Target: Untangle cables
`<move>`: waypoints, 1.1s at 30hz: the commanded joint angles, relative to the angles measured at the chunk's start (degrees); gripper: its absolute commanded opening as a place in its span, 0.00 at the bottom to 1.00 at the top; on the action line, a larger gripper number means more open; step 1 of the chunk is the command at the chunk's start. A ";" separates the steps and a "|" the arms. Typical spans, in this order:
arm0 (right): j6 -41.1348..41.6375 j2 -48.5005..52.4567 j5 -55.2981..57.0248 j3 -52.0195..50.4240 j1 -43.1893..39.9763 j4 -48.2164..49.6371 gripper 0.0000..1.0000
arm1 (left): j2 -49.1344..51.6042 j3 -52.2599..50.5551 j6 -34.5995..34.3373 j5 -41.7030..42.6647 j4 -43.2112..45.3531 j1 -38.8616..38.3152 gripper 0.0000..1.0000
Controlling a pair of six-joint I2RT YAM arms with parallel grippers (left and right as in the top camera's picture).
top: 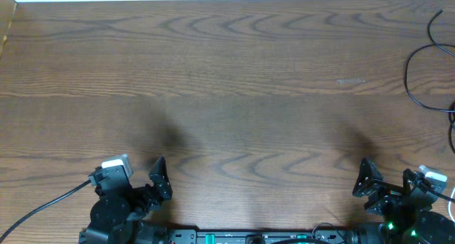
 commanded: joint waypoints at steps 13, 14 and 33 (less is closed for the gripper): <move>1.14 -0.31 -0.15 -0.37 0.39 -8.63 0.99 | -0.46 0.04 -0.52 -0.11 -1.11 0.31 0.93; 1.27 -0.31 -0.11 -0.37 0.39 -8.46 0.99 | -0.46 0.04 -0.52 -0.11 -1.11 0.31 0.93; 1.27 -0.31 -0.11 -0.37 0.39 -8.44 0.99 | -1.25 -0.02 0.96 -1.18 -3.69 1.49 0.93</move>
